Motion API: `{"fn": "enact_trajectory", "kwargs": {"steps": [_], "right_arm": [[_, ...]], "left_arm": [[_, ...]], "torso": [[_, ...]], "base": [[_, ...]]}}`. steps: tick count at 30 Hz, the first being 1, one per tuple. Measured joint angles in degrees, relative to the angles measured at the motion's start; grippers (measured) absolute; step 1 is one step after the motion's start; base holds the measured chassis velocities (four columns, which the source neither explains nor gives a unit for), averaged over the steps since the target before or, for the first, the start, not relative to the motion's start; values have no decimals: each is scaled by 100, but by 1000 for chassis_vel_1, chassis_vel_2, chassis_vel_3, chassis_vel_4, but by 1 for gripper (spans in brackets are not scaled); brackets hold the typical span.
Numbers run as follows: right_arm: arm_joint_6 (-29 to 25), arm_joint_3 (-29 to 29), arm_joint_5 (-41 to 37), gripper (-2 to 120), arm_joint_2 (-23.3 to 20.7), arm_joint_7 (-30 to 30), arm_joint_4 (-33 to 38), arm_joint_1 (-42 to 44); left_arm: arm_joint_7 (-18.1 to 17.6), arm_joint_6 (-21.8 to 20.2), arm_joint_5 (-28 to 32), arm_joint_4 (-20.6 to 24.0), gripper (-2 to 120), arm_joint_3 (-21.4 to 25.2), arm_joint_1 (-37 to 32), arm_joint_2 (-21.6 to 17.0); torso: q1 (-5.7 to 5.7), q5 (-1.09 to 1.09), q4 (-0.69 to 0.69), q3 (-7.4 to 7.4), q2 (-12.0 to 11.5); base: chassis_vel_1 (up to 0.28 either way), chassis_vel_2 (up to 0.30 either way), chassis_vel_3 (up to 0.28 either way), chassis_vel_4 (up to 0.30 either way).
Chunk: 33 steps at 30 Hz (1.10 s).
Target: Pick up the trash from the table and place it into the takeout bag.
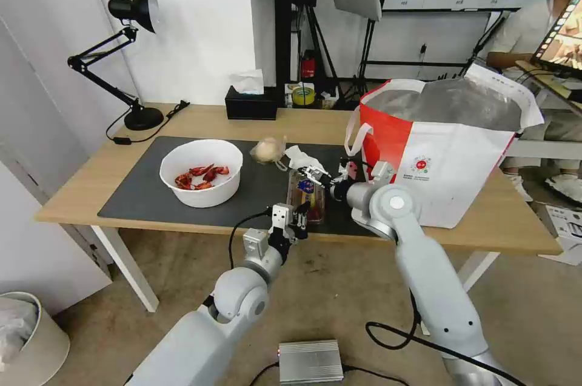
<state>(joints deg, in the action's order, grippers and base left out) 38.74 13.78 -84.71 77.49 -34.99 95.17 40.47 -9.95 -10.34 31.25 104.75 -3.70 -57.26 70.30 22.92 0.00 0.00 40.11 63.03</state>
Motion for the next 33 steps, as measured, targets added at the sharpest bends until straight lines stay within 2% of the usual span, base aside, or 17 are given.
{"fn": "enact_trajectory", "kwargs": {"steps": [10,21,24,28,29,30,31,32,33], "right_arm": [[28,-22,46,100,179,-41,-177,-58],[29,-21,111,100,181,-14,-247,-36],[30,-15,112,96,181,6,-234,-6],[31,-9,125,84,182,57,-213,52],[31,-9,125,84,182,57,-213,52],[33,-11,125,75,182,65,-207,68],[33,-11,125,75,182,65,-207,68],[36,-11,125,70,182,66,-204,73],[37,-6,128,55,168,66,-191,101]], "left_arm": [[9,7,0,36,0,42,-14,-11],[20,18,-7,49,0,48,-38,14],[21,19,-7,51,0,45,-39,14],[27,20,-23,30,0,23,-39,19],[27,20,-23,30,0,23,-39,19],[34,21,-26,16,0,15,-39,19],[34,21,-26,16,0,15,-39,19],[36,22,-29,7,0,11,-38,19],[39,23,-37,-2,0,-3,-39,31]], "torso": [[0,0,0,0,0],[-1,0,0,0,0],[-1,0,-1,-1,0],[-1,0,-1,0,0],[-1,0,-1,0,0],[-1,1,0,0,0],[-1,1,0,0,0],[0,1,1,0,0],[-1,0,1,0,0]], "base": [[0,0,0,0],[0,0,0,0],[0,0,0,0],[0,0,0,0],[0,0,0,0],[0,0,0,0],[0,0,0,0],[0,0,0,0],[0,0,0,0]]}}
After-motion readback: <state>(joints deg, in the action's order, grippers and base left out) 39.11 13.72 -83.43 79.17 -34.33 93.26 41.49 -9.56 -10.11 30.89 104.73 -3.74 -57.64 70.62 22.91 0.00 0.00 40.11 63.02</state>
